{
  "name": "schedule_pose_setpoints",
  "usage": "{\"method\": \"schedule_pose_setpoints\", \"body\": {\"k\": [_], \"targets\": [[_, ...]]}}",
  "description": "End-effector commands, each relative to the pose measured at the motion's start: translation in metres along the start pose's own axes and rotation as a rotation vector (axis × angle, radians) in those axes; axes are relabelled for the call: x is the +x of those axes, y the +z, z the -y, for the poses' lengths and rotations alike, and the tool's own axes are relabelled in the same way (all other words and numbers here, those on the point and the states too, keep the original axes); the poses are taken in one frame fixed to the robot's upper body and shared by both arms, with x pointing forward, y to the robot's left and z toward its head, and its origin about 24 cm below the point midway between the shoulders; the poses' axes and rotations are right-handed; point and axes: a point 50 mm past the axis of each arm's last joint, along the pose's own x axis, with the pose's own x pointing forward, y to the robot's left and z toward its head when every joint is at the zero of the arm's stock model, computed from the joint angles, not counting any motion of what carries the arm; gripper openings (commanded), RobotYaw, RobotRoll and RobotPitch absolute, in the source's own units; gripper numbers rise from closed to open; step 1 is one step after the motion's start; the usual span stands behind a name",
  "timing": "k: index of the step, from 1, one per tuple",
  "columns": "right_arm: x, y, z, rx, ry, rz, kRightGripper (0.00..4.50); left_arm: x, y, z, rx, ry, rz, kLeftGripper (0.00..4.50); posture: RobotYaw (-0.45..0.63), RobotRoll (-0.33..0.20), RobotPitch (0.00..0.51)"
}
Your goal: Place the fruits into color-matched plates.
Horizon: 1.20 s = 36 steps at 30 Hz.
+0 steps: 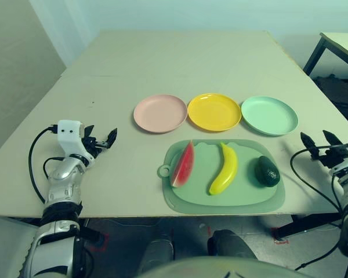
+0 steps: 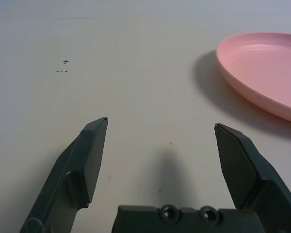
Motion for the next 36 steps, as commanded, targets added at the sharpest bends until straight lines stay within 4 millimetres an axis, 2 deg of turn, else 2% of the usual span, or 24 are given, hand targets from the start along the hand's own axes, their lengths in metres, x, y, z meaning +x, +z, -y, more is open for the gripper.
{"method": "schedule_pose_setpoints", "body": {"k": [1,5,8,12,14,18,21,24,27,30,36], "targets": [[0.002,0.004,-0.002,-0.027,0.032,0.01,4.5,-0.007,0.025,0.0,0.008,-0.234,0.087,4.47,-0.08,0.0,0.056],[-0.005,0.005,0.003,-0.034,0.033,0.009,4.5,-0.02,0.065,-0.003,0.003,-0.551,0.189,4.47,-0.08,0.0,0.039],[-0.013,0.013,0.014,-0.055,0.014,0.004,4.5,-0.024,0.086,0.005,0.094,-0.78,0.16,4.47,-0.1,0.0,0.029],[-0.016,0.03,0.031,-0.071,0.001,-0.018,4.5,-0.023,0.093,0.024,0.182,-1.032,0.093,4.47,-0.13,0.0,0.021],[-0.016,0.046,0.04,-0.131,0.022,-0.067,4.5,-0.021,0.093,0.037,0.223,-1.153,0.061,4.47,-0.15,0.0,0.019],[-0.009,0.096,0.051,-0.417,0.115,-0.18,4.5,-0.014,0.088,0.054,0.255,-1.253,0.037,4.47,-0.21,0.0,0.011],[0.002,0.134,0.031,-0.73,0.388,-0.287,4.5,-0.007,0.081,0.06,0.261,-1.271,0.036,4.47,-0.22,0.0,0.009],[0.011,0.155,0.004,-0.951,0.698,-0.397,4.5,-0.001,0.076,0.063,0.265,-1.266,0.042,4.47,-0.22,0.0,0.013],[0.03,0.171,-0.028,-1.143,0.947,-0.406,4.5,0.0,0.069,0.065,0.266,-1.268,0.034,4.47,-0.21,0.0,0.015],[0.048,0.173,-0.067,-1.319,1.209,-0.352,4.5,-0.001,0.064,0.066,0.263,-1.272,0.025,4.47,-0.2,0.0,0.018],[0.059,0.157,-0.126,-1.478,1.574,-0.25,4.5,-0.008,0.06,0.065,0.256,-1.286,-0.008,4.47,-0.16,0.0,0.026]]}}
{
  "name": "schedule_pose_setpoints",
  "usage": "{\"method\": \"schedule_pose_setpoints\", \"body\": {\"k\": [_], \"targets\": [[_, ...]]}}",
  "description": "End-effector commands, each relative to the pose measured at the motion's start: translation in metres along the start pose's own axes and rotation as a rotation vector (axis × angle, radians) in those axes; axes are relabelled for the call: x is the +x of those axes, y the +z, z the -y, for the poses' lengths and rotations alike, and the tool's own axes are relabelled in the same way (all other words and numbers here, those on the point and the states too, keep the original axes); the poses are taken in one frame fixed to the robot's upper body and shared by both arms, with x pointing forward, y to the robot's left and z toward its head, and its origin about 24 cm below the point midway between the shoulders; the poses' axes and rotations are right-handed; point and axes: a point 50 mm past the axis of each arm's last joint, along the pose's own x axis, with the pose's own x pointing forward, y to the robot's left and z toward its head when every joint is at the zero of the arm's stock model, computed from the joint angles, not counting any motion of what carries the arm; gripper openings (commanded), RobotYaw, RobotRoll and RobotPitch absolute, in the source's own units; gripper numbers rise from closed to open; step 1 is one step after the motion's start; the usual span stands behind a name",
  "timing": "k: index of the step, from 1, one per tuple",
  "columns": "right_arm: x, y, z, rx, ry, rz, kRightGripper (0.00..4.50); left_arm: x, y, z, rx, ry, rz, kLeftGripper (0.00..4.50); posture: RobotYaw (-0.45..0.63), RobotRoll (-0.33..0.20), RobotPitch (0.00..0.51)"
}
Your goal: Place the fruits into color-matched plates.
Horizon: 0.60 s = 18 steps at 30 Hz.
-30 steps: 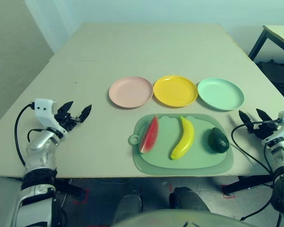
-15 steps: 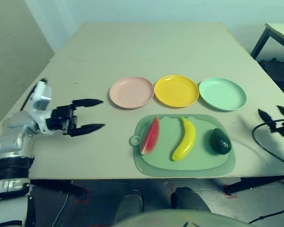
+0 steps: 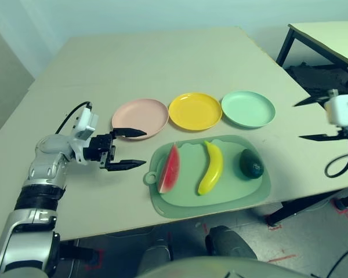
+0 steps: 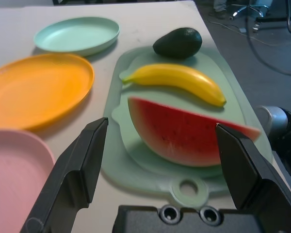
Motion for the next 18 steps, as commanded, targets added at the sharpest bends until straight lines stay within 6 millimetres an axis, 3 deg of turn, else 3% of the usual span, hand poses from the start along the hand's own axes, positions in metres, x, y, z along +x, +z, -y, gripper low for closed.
{"method": "schedule_pose_setpoints", "body": {"k": [1,8,18], "targets": [[0.022,0.024,0.009,-0.161,0.119,0.082,4.5,-0.001,0.0,0.005,-0.012,-0.03,-0.03,4.47,-0.16,0.0,0.026],[0.044,0.042,-0.005,-0.251,0.324,0.158,4.5,-0.006,0.003,0.003,-0.004,-0.017,-0.039,4.47,-0.12,0.0,0.032],[0.06,0.044,-0.002,-0.271,0.377,0.173,4.5,-0.004,0.006,0.001,0.036,-0.022,-0.039,4.47,-0.11,0.0,0.039]]}}
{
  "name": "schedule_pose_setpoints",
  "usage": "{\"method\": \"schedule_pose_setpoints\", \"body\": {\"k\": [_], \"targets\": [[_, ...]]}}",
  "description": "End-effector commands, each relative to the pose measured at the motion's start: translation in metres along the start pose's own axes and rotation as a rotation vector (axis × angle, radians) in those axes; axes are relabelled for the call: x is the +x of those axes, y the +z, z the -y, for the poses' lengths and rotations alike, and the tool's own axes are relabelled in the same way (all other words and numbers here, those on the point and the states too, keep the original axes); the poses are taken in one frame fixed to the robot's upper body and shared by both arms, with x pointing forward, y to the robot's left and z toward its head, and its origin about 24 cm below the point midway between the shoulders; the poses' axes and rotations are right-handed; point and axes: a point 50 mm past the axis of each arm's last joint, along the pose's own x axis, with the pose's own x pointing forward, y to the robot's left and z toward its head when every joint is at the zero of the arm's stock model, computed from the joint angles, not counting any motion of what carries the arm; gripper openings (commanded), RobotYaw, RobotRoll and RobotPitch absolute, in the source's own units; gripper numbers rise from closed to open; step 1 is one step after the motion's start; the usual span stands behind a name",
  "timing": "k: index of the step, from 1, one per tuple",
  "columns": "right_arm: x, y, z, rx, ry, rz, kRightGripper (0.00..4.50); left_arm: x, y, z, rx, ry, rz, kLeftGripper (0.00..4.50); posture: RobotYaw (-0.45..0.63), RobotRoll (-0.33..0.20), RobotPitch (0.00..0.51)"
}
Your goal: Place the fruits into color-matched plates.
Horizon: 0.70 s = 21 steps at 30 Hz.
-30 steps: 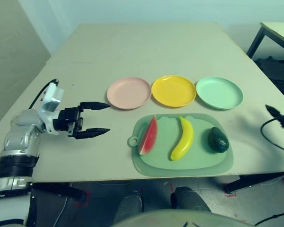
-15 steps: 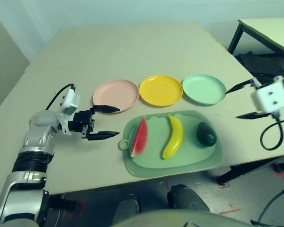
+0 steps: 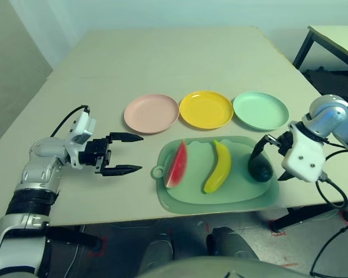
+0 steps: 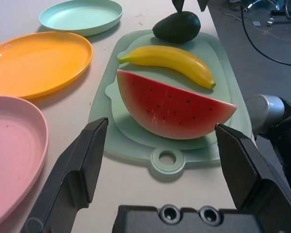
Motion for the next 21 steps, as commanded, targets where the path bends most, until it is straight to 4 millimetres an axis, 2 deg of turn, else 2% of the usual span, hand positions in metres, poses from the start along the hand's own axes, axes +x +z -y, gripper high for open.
{"method": "schedule_pose_setpoints", "body": {"k": [1,7,21], "targets": [[0.009,-0.001,0.006,-0.022,0.026,0.007,4.5,0.003,0.003,-0.001,0.02,-0.016,0.005,4.47,-0.11,0.0,0.039],[0.02,-0.005,0.012,-0.004,0.04,0.011,4.5,0.01,0.005,0.003,0.012,-0.051,0.023,4.47,-0.11,0.0,0.037],[0.027,-0.019,0.004,0.064,0.068,-0.018,4.5,0.012,0.012,0.005,0.035,-0.069,0.02,4.47,-0.1,0.0,0.039]]}}
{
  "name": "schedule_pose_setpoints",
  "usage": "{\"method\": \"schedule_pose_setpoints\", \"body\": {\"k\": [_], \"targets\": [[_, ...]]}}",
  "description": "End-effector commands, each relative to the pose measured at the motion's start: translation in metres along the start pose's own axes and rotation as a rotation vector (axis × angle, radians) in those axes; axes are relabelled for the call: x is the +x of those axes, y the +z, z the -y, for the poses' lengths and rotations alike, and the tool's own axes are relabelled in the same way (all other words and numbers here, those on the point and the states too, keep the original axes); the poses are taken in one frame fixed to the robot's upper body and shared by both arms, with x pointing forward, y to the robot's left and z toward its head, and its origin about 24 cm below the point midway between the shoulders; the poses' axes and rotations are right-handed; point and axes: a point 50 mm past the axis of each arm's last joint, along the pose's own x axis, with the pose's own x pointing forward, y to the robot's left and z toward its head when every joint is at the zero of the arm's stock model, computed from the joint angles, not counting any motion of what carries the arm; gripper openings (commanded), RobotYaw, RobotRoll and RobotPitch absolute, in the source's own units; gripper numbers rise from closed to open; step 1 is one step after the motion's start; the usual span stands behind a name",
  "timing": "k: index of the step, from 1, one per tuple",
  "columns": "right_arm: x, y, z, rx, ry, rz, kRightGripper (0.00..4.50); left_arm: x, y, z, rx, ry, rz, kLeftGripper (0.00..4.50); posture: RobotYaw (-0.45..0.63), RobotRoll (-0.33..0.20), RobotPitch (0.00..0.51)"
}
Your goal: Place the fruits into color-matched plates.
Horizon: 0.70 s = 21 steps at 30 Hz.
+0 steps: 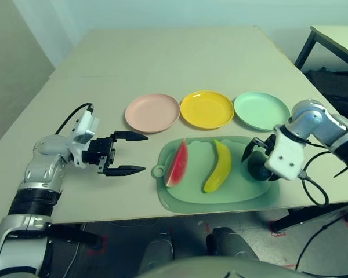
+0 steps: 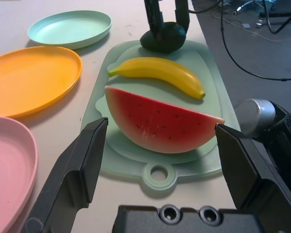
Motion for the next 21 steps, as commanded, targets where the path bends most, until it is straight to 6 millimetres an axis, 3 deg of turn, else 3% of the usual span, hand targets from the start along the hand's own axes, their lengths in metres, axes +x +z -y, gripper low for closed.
{"method": "schedule_pose_setpoints", "body": {"k": [1,6,11,16,21], "targets": [[0.002,-0.003,-0.002,0.011,0.005,-0.007,4.5,0.001,0.001,0.002,0.004,-0.016,-0.009,4.47,-0.1,0.0,0.039],[0.003,-0.006,-0.002,0.036,-0.004,-0.009,4.5,0.002,0.001,0.003,0.007,-0.02,-0.011,4.47,-0.1,0.0,0.04],[0.004,-0.007,0.0,0.076,-0.018,-0.003,3.07,0.0,-0.001,0.004,0.008,-0.023,-0.034,4.5,-0.11,0.0,0.041],[-0.002,-0.007,0.0,0.099,-0.031,-0.007,3.05,-0.003,-0.003,0.003,-0.006,-0.004,-0.025,4.5,-0.11,0.0,0.04],[-0.034,-0.014,0.018,0.174,-0.148,-0.037,3.05,-0.006,-0.006,-0.004,-0.054,0.085,-0.026,4.5,-0.11,0.0,0.028]]}}
